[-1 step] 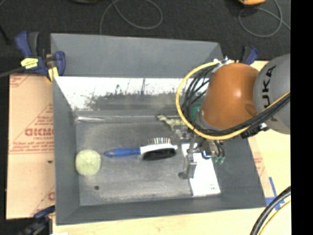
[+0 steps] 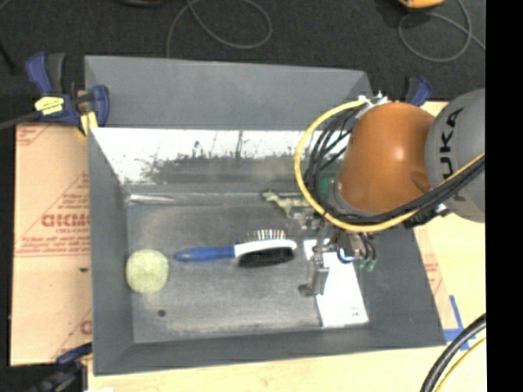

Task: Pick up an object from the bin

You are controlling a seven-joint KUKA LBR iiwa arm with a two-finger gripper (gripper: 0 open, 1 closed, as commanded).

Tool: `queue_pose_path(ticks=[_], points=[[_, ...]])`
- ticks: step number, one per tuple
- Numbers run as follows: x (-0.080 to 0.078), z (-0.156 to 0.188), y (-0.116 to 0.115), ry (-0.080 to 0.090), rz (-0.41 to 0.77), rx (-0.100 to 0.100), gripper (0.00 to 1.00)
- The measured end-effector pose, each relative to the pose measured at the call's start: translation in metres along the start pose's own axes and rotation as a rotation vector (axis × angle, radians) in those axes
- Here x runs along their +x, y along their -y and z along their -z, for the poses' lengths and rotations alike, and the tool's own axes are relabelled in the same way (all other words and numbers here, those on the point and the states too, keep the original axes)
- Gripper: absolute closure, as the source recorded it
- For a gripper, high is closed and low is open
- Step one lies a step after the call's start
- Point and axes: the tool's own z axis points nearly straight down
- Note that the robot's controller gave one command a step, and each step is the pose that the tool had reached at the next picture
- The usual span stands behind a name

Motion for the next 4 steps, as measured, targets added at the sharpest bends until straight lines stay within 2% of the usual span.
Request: queue_pose_path(ticks=[1, 2, 3, 4], points=[[-0.038, -0.062, -0.018, 0.006, 0.034, 0.001, 0.00], [-0.077, -0.069, -0.044, -0.004, 0.023, -0.001, 0.00], [-0.055, -0.090, -0.024, 0.001, -0.008, -0.002, 0.00], [-0.078, -0.130, -0.026, 0.002, -0.001, 0.000, 0.00]])
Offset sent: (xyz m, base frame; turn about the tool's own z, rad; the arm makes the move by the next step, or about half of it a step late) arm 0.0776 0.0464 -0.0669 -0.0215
